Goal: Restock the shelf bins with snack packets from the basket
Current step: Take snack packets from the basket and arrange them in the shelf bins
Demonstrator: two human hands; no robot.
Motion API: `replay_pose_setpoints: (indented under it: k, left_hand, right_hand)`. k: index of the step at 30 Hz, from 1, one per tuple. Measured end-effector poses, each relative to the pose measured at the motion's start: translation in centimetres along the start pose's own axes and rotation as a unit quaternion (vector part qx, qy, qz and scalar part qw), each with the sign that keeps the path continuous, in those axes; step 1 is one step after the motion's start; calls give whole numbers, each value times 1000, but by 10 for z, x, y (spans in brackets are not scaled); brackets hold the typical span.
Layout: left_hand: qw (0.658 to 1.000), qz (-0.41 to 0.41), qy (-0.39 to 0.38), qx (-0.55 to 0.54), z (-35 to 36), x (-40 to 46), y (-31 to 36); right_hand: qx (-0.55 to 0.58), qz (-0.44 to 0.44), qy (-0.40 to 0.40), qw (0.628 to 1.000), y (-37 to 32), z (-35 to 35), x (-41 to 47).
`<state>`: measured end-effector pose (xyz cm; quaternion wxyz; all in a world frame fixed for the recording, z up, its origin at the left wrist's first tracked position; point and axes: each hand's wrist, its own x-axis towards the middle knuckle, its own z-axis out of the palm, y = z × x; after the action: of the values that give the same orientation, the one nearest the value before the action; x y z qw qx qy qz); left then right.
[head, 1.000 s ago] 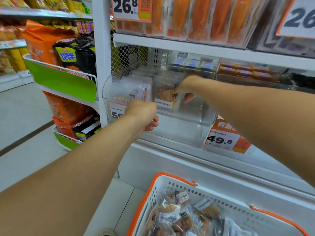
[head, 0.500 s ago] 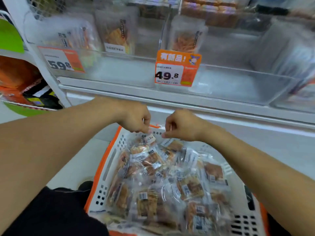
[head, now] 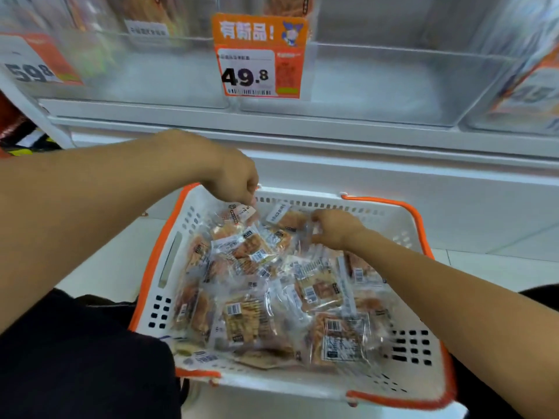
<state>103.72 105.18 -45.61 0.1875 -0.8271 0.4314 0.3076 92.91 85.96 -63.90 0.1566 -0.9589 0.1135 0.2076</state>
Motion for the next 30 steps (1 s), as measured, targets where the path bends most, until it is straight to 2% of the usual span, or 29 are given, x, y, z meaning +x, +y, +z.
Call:
replay_pose_setpoints:
  k: [2,4,9,13,15,18,23,27,30]
  left_hand:
    - [999,-25,40,3,-5,-2,-7]
    - [998,-43,55,0,-6,-7,-17]
    - [998,-61,-25,4,7,-20,-33]
    - [998,-56,-27,-22,13,-25,-42]
    - [998,-52,-17,-32,13,-27,-46]
    - [997,-56,-16,-43,12,-32,-53]
    - [996,-61,-7,-71,8,-34,-62]
    - [995,-56,-1,-82,6,-39,-61]
    - [994,-60,-6,-86,7,-42,-63]
  right_hand:
    - [32,-68,46,996,-26,3,4]
    - [74,-118,45,989,-56,8,9]
    - [207,-73,-6,976,-102,21,34]
    - [274,-32,-33,961,-118,29,55]
    - [232,-45,13,972,-125,33,59]
    - [97,-88,113,985,-131,37,56]
    - [-80,-114,127,982,-133,29,47]
    - [-116,-138,151,972,-141,18,51]
    - [-110,-103,155,977,-131,13,49]
